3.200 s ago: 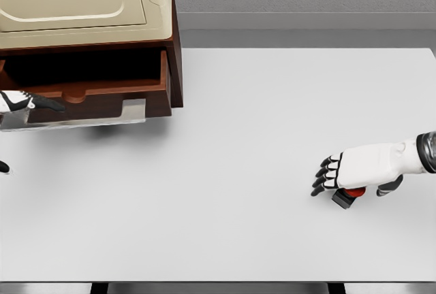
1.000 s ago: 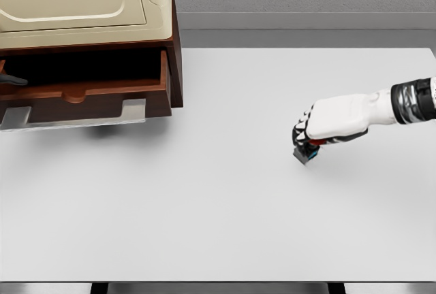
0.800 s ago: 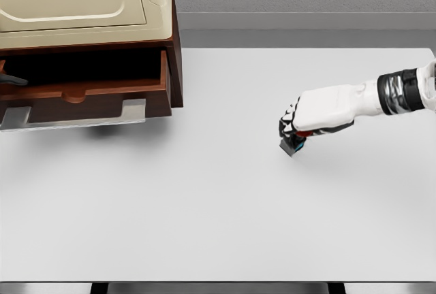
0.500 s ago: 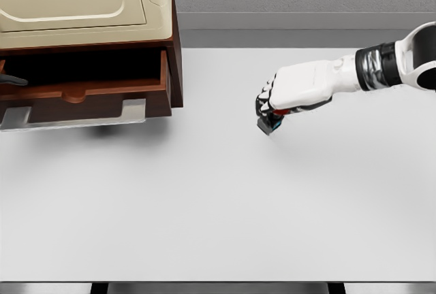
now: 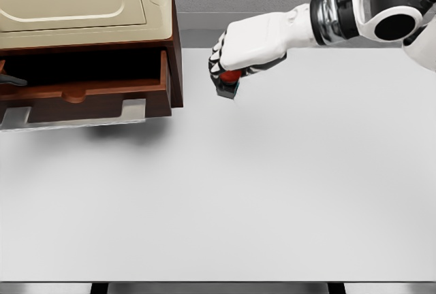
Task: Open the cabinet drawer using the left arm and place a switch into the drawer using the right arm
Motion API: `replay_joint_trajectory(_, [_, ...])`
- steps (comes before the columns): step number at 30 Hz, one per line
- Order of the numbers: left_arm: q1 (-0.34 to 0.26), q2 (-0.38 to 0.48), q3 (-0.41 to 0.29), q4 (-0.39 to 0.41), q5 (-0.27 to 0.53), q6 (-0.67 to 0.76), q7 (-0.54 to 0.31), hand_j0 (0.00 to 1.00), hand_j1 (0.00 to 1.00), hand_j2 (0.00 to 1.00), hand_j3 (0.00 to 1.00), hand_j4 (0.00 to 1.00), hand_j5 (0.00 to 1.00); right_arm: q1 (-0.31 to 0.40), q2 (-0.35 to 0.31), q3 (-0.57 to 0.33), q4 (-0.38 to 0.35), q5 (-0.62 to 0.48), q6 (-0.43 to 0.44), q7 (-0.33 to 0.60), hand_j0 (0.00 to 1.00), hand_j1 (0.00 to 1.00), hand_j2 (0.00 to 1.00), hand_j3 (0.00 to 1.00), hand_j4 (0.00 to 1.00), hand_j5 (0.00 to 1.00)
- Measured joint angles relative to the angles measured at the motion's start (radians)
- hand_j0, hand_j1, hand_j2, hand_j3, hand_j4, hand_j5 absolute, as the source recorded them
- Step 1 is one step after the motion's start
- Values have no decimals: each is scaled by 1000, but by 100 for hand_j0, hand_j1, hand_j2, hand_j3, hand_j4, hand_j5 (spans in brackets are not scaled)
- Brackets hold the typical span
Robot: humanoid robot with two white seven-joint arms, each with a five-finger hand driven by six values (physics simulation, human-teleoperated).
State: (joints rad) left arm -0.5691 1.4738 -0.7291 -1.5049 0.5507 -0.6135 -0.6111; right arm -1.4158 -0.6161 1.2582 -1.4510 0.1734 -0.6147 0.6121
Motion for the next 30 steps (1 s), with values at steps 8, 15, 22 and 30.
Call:
replay_joint_trajectory(8, [0, 0, -1, 0, 0, 0, 0, 100, 100, 100, 100, 100, 100, -74, 61, 2, 28, -29, 1, -1, 56, 56, 56, 56, 56, 56])
replay_joint_trajectory(15, [0, 1, -1, 0, 0, 0, 0, 100, 100, 100, 100, 100, 100, -106, 117, 3, 66, -46, 1, -1, 55, 55, 55, 55, 55, 55])
replay_joint_trajectory(22, [0, 2, -2, 0, 0, 0, 0, 100, 100, 100, 100, 100, 100, -141, 189, 5, 135, -47, 1, -1, 54, 54, 54, 54, 54, 54])
replay_joint_trajectory(30, [0, 0, -3, -1, 0, 0, 0, 100, 100, 100, 100, 100, 100, -181, 366, 6, 322, -47, 1, -1, 54, 54, 54, 54, 54, 54])
